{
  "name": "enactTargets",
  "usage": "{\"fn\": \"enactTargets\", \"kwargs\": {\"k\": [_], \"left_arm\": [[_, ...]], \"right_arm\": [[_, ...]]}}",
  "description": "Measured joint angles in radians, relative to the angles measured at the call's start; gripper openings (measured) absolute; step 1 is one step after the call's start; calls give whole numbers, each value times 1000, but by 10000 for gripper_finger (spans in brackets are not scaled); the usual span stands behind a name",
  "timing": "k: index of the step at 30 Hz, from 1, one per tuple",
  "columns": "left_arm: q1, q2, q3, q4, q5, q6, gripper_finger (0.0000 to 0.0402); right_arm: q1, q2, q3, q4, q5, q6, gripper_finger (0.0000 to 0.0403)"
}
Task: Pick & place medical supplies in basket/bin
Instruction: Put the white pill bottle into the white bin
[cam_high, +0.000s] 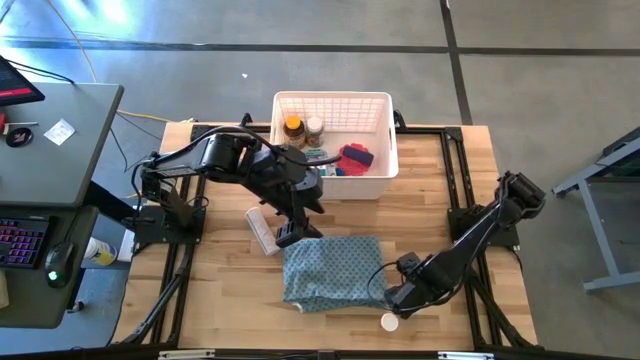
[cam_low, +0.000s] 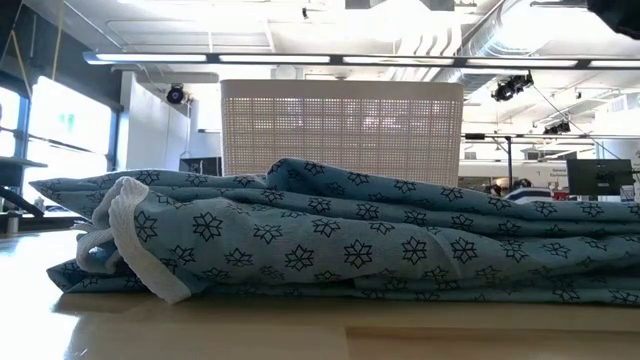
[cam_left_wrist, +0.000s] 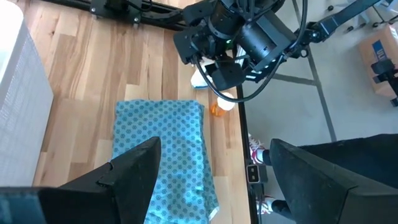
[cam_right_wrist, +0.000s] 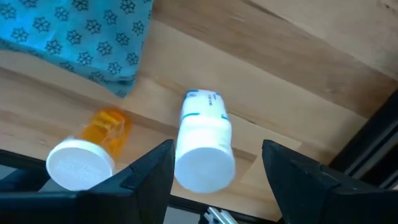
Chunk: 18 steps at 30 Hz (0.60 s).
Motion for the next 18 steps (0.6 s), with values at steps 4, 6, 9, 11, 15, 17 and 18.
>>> {"fn": "enactTargets", "kwargs": {"k": [4,6,9,11,15,17,18], "left_arm": [[0,0,0,-24,-5,0,335],[0,0,0,-28,-5,0,335],[0,0,0,-44,-5,0,335],[0,0,0,-50,-6,0,335],[0,0,0,-51,-8,0,335],[0,0,0,-51,-8,0,335],[0,0,0,-51,-8,0,335]], "right_arm": [[1,28,0,49,-6,-1,232],[2,45,0,78,-13,0,232],[10,58,0,97,-19,1,232],[20,63,0,90,-27,8,232],[42,64,0,78,-44,24,232],[55,64,0,84,-58,39,232],[62,64,0,92,-60,46,232]]}}
